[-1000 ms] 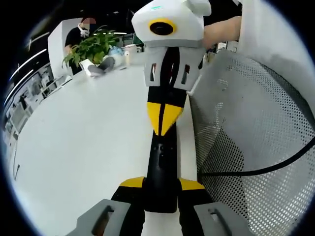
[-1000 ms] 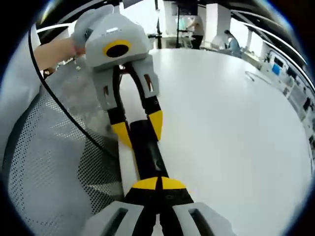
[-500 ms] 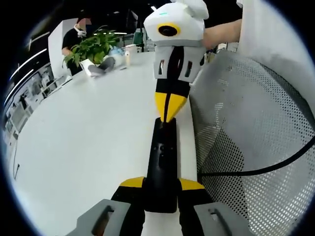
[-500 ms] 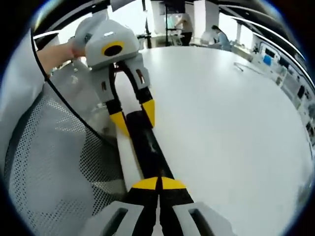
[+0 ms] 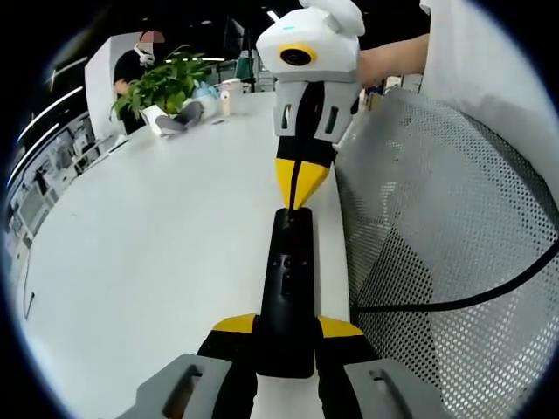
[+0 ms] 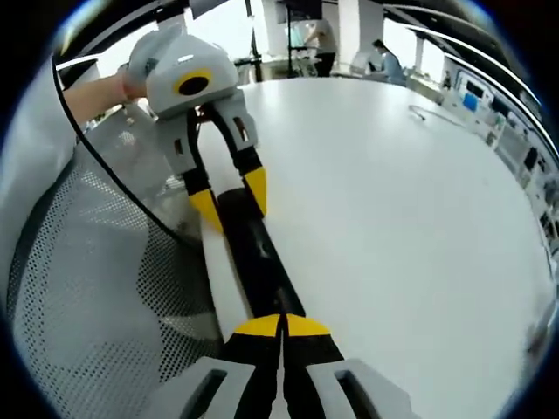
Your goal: Press the specified remote control buttons in sequence, fully releasing each button before pressing the next.
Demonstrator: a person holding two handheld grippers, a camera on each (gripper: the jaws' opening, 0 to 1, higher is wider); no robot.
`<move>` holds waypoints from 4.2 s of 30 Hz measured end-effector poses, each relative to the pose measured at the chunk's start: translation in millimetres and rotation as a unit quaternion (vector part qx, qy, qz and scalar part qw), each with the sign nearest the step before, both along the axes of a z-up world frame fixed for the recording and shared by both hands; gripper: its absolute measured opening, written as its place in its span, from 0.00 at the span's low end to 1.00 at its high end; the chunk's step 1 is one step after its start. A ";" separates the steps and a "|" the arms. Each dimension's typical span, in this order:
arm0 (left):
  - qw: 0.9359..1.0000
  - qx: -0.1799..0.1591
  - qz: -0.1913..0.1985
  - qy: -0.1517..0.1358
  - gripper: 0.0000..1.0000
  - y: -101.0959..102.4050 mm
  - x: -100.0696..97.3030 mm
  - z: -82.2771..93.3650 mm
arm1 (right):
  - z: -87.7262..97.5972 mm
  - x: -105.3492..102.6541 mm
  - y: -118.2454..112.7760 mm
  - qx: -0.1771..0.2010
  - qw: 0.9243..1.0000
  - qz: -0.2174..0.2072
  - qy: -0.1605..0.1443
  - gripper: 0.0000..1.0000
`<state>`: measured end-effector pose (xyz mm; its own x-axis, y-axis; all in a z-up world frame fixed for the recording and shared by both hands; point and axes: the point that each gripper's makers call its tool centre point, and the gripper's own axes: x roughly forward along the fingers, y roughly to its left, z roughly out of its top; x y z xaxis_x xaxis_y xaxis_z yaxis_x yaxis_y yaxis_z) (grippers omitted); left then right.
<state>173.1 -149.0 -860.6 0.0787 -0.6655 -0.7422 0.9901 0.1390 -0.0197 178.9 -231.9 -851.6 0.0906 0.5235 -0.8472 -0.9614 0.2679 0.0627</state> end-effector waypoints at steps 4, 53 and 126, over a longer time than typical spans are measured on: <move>1.000 0.003 -0.003 0.000 0.24 -0.1 0.3 0.0 | -0.7 -0.1 -0.9 -0.028 0.997 0.056 -0.033 0.00; 0.999 0.033 -0.038 0.001 0.24 1.5 -0.8 -1.8 | 0.1 -9.1 4.8 0.015 0.999 0.002 -0.037 0.08; 0.976 -0.029 0.215 0.004 0.76 42.7 24.4 29.2 | -14.2 -0.4 48.9 0.045 0.996 0.069 -0.043 0.22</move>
<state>197.5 -106.3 -831.4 0.3536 -0.6140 -0.7057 0.8407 0.5393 -0.0480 178.5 -183.0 -865.8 0.0836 0.6101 -0.7879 -0.9915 0.1301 -0.0044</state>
